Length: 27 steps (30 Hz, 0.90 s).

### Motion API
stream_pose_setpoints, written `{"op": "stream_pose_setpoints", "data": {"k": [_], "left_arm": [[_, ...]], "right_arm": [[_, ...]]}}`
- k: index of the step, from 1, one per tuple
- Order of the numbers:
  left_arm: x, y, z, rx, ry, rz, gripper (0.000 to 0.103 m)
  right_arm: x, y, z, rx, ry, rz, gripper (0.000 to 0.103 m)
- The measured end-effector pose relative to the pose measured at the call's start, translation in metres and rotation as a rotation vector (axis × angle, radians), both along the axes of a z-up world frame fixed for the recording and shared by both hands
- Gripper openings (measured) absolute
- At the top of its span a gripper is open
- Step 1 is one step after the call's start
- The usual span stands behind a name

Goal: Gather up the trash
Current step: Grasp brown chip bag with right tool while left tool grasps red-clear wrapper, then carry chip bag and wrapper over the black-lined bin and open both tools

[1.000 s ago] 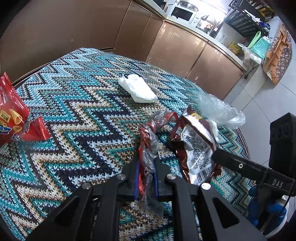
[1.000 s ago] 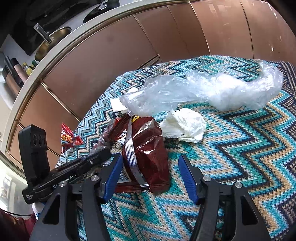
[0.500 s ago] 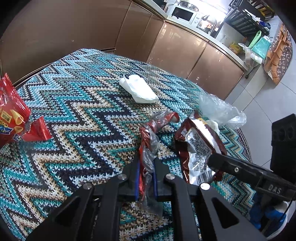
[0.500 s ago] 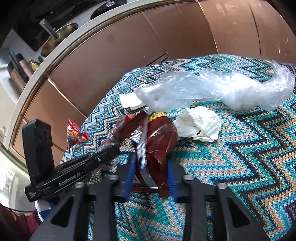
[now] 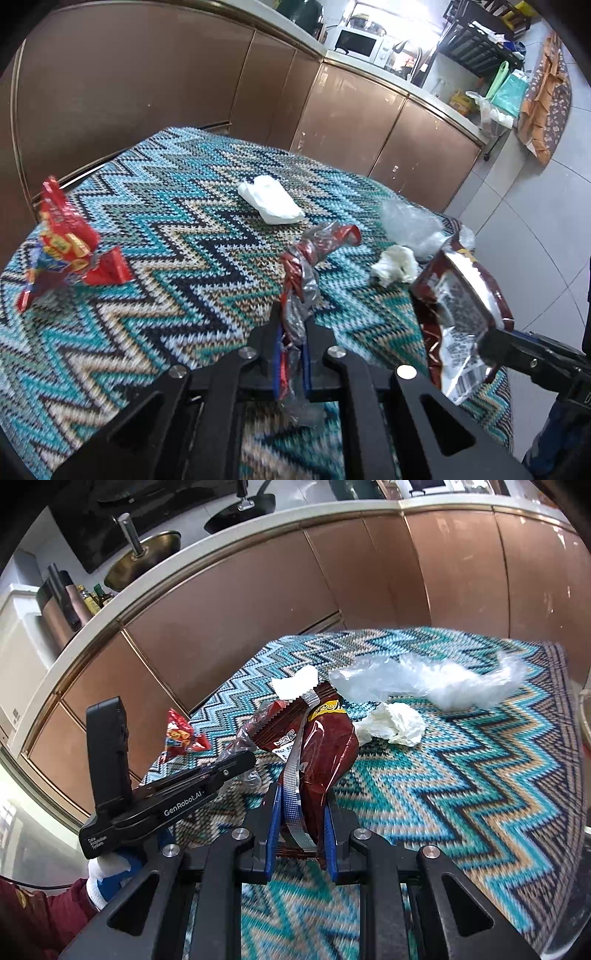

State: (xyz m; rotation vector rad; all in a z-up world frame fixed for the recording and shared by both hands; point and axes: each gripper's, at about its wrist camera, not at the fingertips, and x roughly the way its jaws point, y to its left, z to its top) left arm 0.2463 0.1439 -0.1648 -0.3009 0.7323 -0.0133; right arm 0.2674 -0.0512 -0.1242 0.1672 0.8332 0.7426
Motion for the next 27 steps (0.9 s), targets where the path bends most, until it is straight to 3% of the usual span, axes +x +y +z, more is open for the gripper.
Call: {"op": "stream_pose_setpoints", "data": {"k": [17, 27], "left_arm": [[-0.104, -0.001, 0.058, 0.062, -0.098, -0.029, 0.007], [-0.111, -0.067, 0.086, 0.087, -0.118, -0.195, 0.007]], "right_arm": [[-0.106, -0.046, 0.046, 0.007, -0.106, -0.107, 0.021], [-0.149, -0.132, 0.053, 0.033, -0.143, -0.303, 0.021]]}}
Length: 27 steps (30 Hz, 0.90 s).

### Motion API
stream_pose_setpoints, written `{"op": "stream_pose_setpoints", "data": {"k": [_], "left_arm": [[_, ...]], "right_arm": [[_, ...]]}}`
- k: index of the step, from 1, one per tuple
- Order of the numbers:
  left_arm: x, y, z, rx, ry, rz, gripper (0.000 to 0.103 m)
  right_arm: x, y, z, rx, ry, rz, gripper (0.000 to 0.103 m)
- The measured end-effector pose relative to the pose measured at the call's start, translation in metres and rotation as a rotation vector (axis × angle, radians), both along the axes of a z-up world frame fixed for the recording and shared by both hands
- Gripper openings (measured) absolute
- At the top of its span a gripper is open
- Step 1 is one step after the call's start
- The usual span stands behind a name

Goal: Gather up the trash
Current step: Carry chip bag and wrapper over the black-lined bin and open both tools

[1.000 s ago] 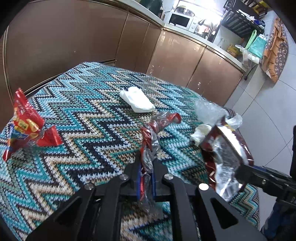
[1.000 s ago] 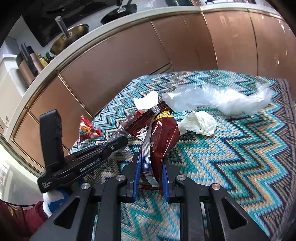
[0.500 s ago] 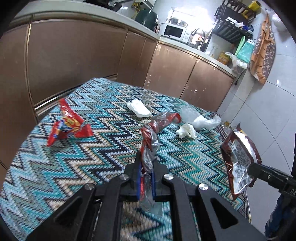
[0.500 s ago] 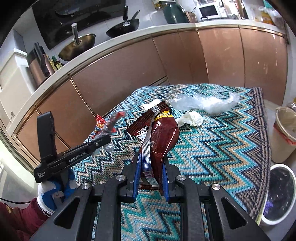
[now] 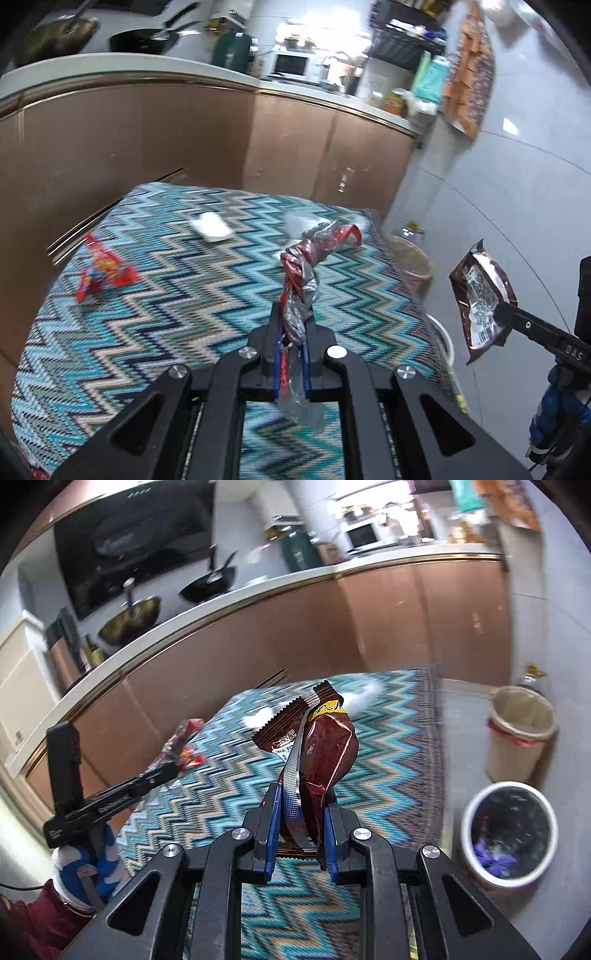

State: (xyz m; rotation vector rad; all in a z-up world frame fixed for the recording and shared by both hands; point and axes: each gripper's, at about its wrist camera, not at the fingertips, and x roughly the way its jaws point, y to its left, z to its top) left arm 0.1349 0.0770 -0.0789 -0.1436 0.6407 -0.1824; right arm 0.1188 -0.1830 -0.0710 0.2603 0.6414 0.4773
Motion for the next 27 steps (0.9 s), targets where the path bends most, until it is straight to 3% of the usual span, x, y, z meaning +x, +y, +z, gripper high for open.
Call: {"op": "stream_pose_setpoints", "data": {"k": [16, 27], "left_arm": [[0.060, -0.160, 0.008, 0.058, 0.031, -0.316, 0.007], [0.109, -0.257, -0.014, 0.117, 0.070, -0.472, 0.007]], "right_arm": [[-0.005, -0.131, -0.005, -0.081, -0.051, -0.375, 0.021], [0.030, -0.184, -0.041, -0.091, 0.026, -0.501, 0.021]]}}
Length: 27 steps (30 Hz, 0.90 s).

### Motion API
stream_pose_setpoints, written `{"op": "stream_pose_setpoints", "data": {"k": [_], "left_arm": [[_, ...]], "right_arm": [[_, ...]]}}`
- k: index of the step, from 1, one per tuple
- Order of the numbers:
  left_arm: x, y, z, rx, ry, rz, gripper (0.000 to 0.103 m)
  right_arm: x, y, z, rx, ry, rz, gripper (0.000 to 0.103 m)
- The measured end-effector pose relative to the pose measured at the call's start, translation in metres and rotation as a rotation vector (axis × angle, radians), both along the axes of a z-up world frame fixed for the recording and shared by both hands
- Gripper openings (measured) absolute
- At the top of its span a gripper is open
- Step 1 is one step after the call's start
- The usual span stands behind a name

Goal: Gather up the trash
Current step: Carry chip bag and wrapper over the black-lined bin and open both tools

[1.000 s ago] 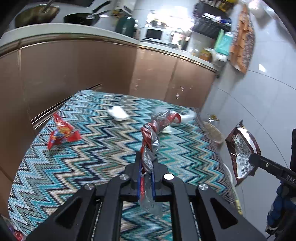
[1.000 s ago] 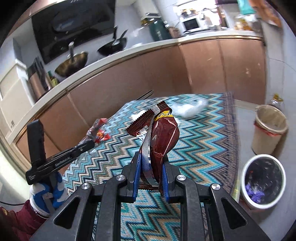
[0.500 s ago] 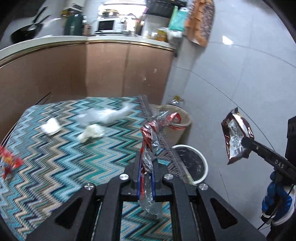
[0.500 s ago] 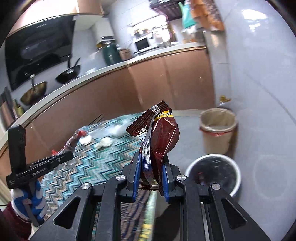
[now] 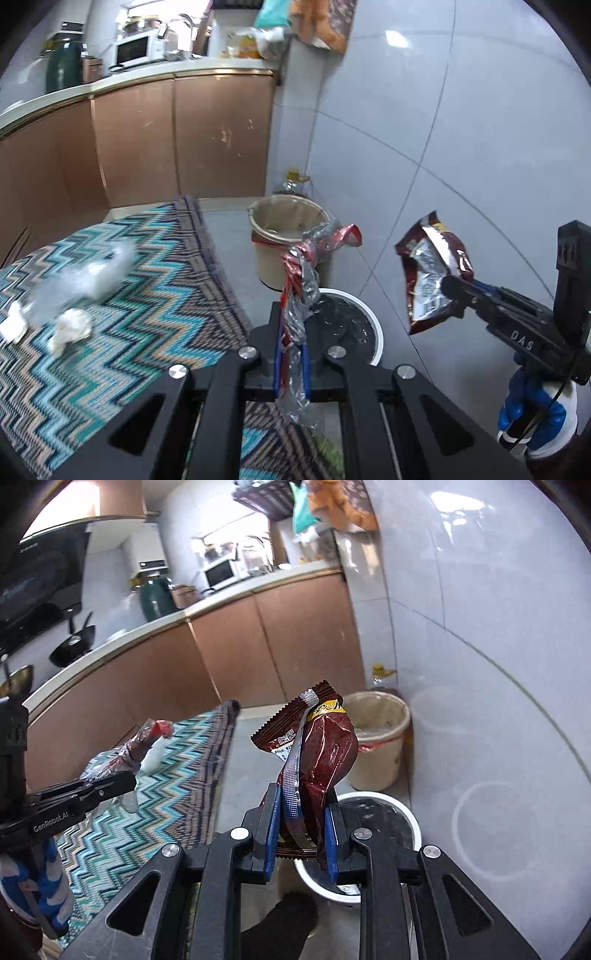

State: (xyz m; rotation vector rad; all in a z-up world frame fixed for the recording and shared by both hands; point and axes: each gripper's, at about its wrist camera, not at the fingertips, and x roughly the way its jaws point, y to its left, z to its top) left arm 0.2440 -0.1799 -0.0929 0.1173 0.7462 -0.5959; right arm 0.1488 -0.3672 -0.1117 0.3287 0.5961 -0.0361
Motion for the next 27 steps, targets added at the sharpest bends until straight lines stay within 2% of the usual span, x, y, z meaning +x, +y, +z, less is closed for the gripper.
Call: {"op": "stream_pose_setpoints", "data": {"k": [12, 17, 19, 22, 24, 27], "left_arm": [[0.060, -0.092, -0.056, 0.069, 0.102, -0.088, 0.008], [0.084, -0.114, -0.078, 0.080, 0.154, -0.095, 0.009], [0.092, -0.121, -0.089, 0.083, 0.184, -0.109, 0.012], [0.100, -0.128, -0.101, 0.074, 0.221, -0.111, 0.020], [0.105, -0.130, -0.106, 0.063, 0.238, -0.109, 0.034], [0.107, -0.131, -0.109, 0.055, 0.245, -0.104, 0.034]], "right_arm": [[0.052, -0.033, -0.049, 0.018, 0.106, -0.068, 0.026], [0.070, -0.042, -0.070, 0.019, 0.152, -0.078, 0.029], [0.077, -0.046, -0.082, 0.025, 0.175, -0.084, 0.030], [0.086, -0.052, -0.097, 0.035, 0.206, -0.094, 0.039], [0.091, -0.053, -0.105, 0.038, 0.224, -0.104, 0.044], [0.090, -0.056, -0.114, 0.039, 0.244, -0.125, 0.049]]}}
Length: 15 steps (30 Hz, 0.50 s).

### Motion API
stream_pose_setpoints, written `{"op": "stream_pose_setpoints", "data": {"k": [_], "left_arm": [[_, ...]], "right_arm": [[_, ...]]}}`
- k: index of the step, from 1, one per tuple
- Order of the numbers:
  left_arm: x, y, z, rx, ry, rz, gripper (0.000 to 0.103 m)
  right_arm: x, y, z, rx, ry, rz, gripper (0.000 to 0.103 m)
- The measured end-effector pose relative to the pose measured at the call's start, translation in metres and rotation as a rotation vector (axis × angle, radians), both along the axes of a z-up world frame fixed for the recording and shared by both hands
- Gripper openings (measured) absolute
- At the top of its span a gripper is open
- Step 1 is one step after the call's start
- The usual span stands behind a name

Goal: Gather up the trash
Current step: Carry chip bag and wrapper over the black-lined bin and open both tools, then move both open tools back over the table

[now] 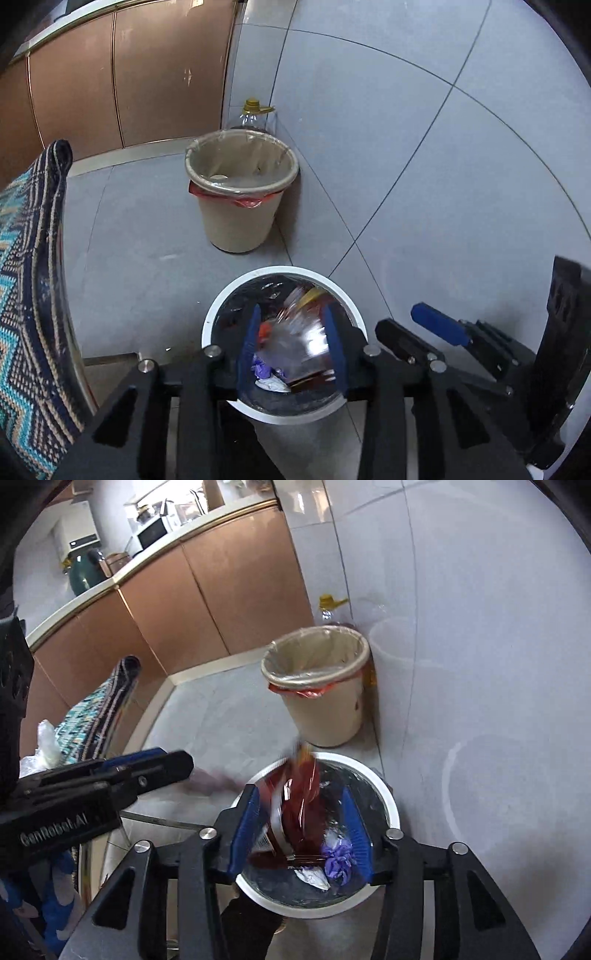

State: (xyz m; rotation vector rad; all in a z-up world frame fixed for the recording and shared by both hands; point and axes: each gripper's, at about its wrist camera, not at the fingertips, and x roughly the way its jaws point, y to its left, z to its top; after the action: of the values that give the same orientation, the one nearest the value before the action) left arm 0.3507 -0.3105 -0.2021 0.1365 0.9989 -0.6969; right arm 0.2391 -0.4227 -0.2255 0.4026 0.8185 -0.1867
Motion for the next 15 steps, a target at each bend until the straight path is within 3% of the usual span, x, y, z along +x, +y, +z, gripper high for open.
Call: {"op": "stream_pose_setpoints", "data": {"k": [7, 15], "left_arm": [[-0.010, 0.012, 0.014, -0.031, -0.038, 0.023, 0.034], [-0.045, 0.049, 0.064, -0.073, -0.148, 0.081, 0.034]], "right_arm": [[-0.010, 0.000, -0.001, -0.009, 0.007, -0.021, 0.049], [-0.029, 0.021, 0.042, -0.047, -0.069, -0.017, 0.052]]}}
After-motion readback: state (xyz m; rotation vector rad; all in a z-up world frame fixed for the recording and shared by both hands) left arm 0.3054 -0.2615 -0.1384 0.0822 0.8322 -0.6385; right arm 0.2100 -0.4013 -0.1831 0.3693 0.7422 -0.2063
